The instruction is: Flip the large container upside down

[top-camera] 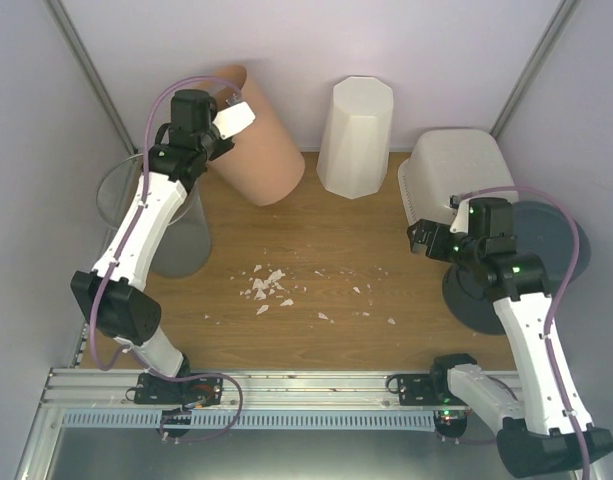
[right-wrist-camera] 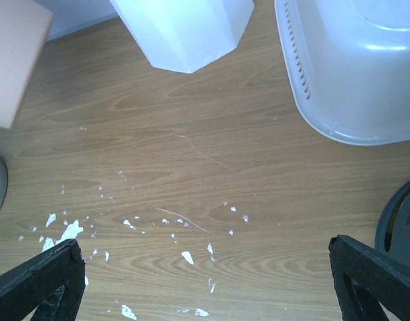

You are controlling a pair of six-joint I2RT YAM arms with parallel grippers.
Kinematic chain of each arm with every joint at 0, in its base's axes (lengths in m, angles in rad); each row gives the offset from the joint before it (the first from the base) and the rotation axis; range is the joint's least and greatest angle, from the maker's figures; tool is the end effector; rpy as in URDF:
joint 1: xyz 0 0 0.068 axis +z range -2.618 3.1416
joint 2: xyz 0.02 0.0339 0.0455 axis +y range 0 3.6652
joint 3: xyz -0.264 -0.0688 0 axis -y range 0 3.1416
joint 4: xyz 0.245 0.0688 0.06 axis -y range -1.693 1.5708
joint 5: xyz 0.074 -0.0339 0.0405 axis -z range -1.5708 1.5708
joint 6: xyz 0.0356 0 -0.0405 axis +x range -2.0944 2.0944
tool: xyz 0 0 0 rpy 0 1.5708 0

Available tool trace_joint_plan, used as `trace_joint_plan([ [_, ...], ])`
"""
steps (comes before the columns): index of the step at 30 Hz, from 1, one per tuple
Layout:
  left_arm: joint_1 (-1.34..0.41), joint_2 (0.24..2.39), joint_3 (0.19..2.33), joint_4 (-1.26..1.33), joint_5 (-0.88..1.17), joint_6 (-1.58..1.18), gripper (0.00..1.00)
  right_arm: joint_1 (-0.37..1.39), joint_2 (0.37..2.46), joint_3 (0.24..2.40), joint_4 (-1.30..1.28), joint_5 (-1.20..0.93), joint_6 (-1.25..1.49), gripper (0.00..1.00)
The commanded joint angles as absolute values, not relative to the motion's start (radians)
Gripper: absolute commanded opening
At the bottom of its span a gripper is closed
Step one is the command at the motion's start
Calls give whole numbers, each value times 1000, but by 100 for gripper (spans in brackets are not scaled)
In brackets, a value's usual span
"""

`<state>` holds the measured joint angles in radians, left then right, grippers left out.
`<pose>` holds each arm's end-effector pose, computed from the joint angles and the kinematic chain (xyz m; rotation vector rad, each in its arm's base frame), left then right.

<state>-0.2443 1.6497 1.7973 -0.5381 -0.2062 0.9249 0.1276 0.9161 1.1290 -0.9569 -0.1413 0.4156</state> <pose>0.3656 -0.0836 0.4306 0.9904 1.7484 0.6436 0.1644 0.0261 0.3593 0.2645 2.3313 0.4359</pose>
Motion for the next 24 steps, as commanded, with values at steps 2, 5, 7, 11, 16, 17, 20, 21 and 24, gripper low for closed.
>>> trace_joint_plan([
  [2,-266,1571,1866,-536,-79,792,0,119,893,1183,-960,-151,407,98],
  [5,-267,1565,1891,-596,-14,747,0,119,889,1204,-974,-132,405,99],
  [7,-267,1560,1894,-625,42,716,0,120,881,1211,-976,-119,407,99],
  [11,-269,1543,1870,-652,109,673,0,118,875,1213,-984,-87,418,99],
  [16,-270,1530,1849,-677,195,626,0,119,870,1223,-991,-74,422,99],
  [17,-271,1531,1851,-685,218,615,0,120,868,1226,-992,-72,421,99],
  [20,-273,1531,1850,-703,280,585,0,119,870,1230,-1004,-72,419,99],
  [21,-272,1532,1849,-706,298,575,0,119,872,1229,-1008,-71,417,99],
  [24,-273,1535,1852,-717,352,553,0,119,873,1223,-1021,-67,414,99],
])
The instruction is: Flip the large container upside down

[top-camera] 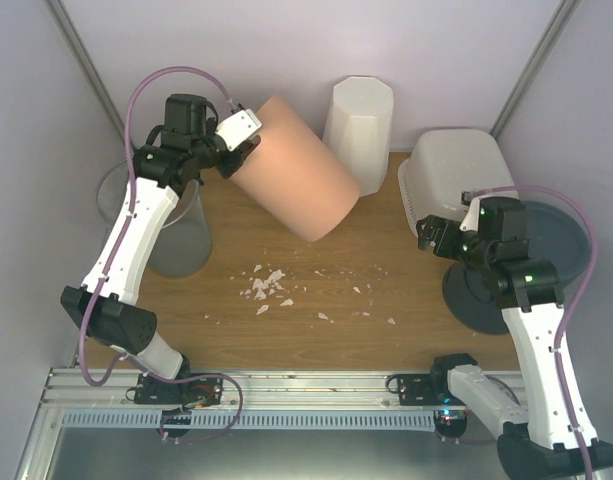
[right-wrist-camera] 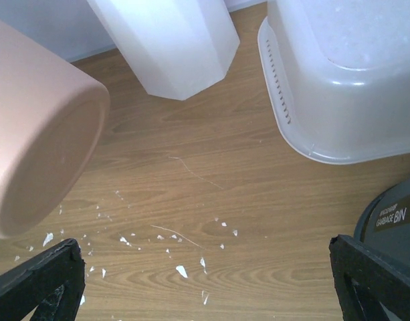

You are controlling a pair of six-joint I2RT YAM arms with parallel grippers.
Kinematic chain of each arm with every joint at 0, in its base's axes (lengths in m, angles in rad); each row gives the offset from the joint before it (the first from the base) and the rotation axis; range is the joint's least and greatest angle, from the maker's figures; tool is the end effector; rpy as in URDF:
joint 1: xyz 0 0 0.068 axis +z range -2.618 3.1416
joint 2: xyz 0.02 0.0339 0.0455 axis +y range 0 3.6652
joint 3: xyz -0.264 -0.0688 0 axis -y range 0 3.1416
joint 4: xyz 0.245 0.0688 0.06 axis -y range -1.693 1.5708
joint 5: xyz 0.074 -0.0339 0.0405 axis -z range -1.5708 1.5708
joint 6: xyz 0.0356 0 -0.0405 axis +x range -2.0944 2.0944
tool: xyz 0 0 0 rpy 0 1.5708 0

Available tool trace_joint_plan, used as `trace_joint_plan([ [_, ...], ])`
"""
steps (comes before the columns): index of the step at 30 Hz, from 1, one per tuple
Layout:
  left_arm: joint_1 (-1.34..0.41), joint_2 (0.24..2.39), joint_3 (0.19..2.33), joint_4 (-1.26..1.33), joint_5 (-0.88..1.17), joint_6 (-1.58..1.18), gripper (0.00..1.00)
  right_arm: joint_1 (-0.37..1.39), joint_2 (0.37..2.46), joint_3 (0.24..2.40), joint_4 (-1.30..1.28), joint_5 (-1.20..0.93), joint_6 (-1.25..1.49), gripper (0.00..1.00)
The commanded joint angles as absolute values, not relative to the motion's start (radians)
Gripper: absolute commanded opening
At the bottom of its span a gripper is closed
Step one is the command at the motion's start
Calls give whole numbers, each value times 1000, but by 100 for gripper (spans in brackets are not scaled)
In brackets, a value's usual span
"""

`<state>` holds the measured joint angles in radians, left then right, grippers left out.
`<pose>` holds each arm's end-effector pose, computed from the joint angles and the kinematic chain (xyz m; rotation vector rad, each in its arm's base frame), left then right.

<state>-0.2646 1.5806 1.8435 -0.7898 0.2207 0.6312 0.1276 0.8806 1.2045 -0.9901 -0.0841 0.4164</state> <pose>0.3238 -0.0958 0.4444 1.0200 1.8169 -0.0085 0.1495 0.0222 0.3843 0.2798 2.2455 0.3870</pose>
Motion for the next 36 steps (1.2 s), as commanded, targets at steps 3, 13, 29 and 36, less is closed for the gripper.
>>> trace_joint_plan([
  [3,-275,1538,1844,-722,415,530,0,118,871,1222,-1032,-56,412,99],
  [13,-289,1587,1815,-738,601,452,0,118,858,1258,-1060,-24,415,99],
  [29,-301,1701,1730,-687,874,324,0,119,851,1354,-1113,100,419,100],
  [36,-306,1768,1700,-665,992,281,0,119,857,1360,-1124,102,419,100],
])
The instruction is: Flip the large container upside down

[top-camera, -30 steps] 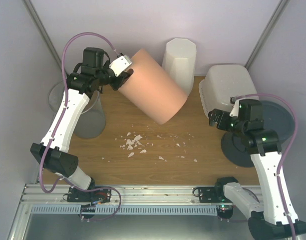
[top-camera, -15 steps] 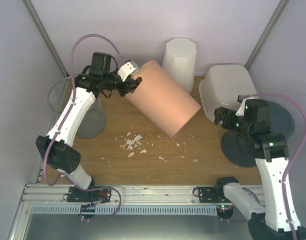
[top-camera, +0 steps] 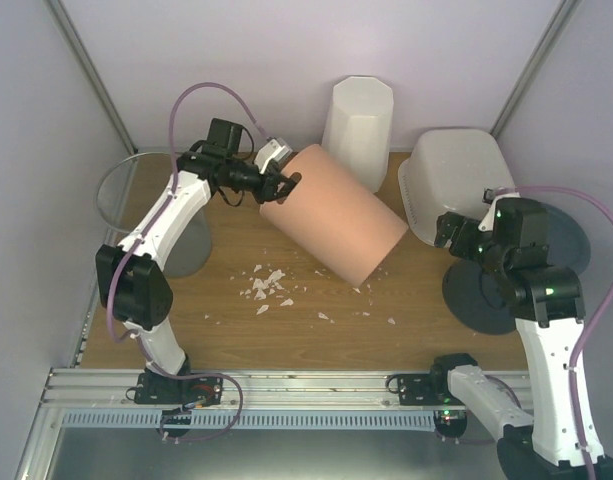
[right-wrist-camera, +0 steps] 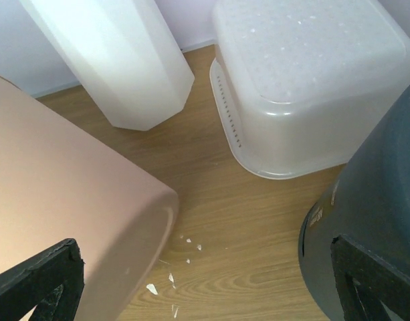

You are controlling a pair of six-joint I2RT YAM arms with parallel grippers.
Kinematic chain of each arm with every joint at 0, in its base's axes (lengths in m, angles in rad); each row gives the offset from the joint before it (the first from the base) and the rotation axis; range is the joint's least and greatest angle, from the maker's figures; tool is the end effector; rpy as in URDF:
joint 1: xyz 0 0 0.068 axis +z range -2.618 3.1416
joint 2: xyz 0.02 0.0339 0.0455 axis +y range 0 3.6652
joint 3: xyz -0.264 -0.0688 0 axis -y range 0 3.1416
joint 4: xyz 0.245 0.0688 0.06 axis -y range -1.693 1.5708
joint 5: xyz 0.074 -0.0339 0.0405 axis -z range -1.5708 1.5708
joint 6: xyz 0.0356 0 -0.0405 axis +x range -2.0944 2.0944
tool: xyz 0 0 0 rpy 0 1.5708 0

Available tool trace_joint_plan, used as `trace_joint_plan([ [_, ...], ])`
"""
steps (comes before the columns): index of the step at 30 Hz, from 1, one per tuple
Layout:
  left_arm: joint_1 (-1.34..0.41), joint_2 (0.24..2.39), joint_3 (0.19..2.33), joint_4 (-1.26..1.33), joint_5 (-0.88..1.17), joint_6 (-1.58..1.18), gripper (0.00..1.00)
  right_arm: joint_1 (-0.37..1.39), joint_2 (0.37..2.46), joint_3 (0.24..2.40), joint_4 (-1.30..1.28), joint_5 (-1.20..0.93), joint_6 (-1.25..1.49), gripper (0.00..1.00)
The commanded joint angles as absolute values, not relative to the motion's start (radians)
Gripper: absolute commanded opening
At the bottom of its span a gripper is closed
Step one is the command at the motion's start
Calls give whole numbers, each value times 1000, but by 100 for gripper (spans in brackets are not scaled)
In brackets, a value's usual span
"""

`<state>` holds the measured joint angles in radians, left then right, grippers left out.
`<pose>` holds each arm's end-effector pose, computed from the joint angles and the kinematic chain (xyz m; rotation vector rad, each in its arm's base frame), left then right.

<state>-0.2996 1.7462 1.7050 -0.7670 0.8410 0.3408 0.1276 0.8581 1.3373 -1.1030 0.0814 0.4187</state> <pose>0.3561 -0.1378 0.3526 1.0656 1.9618 -0.9643 0.1253 0.0132 0.4155 0.3645 2.1703 0.2178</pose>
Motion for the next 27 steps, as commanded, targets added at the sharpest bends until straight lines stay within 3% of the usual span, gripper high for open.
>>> trace_joint_plan([
  [1,-306,1777,1698,-659,1003,274,0,119,857,1362,-1127,105,418,100],
  [10,-310,1848,1701,-624,1053,224,0,119,856,1366,-1146,125,416,100],
  [14,-326,1847,1693,-647,941,279,0,120,856,1325,-1127,90,421,100],
  [21,-347,1829,1645,-633,703,333,0,119,861,1021,-925,-182,502,96],
  [27,-380,1785,1585,-556,468,362,0,121,879,899,-809,-297,549,96],
])
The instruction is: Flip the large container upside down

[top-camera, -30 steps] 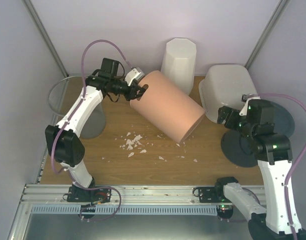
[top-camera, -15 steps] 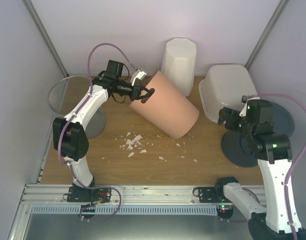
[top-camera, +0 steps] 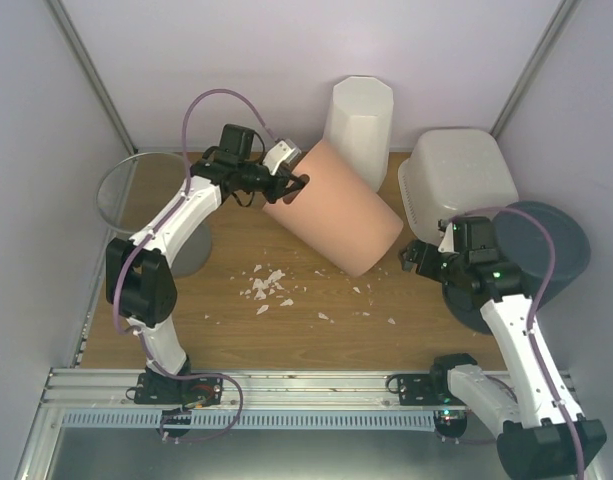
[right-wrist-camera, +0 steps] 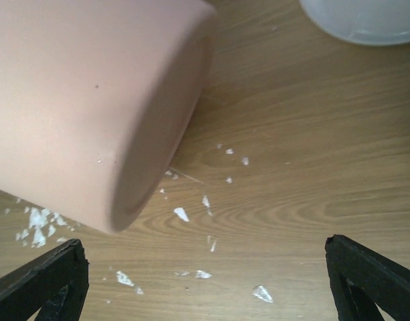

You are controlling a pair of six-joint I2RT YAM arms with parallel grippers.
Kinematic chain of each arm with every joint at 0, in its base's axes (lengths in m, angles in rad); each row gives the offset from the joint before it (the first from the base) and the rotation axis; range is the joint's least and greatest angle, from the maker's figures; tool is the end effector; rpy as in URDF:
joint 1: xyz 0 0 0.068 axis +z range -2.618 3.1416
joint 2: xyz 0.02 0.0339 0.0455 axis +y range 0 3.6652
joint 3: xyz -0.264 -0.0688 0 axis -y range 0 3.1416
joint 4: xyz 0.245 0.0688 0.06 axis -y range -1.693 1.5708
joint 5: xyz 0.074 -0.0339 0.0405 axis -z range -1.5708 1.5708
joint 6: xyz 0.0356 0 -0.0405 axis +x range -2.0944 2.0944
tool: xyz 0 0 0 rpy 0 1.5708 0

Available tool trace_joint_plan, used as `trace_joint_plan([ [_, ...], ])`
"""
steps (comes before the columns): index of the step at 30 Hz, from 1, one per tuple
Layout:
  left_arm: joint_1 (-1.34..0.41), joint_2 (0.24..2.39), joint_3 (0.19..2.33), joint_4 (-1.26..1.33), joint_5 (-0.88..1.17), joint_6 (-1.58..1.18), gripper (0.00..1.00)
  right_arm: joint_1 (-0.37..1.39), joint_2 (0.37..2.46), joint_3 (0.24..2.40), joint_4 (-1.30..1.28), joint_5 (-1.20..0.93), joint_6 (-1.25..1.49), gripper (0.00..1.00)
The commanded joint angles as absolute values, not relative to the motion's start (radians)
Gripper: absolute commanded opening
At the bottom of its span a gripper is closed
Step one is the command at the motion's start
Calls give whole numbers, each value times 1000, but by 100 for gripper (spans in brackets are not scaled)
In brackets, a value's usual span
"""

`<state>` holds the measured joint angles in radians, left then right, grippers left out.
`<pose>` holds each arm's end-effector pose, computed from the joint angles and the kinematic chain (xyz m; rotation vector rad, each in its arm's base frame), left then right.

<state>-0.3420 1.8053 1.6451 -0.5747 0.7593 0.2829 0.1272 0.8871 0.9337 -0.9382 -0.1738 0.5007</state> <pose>0.3751 -0.1595 0.3235 1.0383 1.9567 -0.8985 0.1616 0.0269 0.3047 0.3894 2.4762 0.4810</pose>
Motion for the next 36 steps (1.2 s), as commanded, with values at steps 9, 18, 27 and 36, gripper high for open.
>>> trace_joint_plan([
  [9,-444,1757,1513,-452,268,375,0,124,921,727,-498,-480,674,94],
  [18,-470,1759,1472,-411,188,385,0,151,1008,693,-315,-529,737,94],
  [27,-475,1772,1462,-404,182,388,0,181,1049,724,-248,-540,741,94],
  [36,-475,1842,1515,-455,237,376,1,249,1052,820,-280,-530,752,94],
])
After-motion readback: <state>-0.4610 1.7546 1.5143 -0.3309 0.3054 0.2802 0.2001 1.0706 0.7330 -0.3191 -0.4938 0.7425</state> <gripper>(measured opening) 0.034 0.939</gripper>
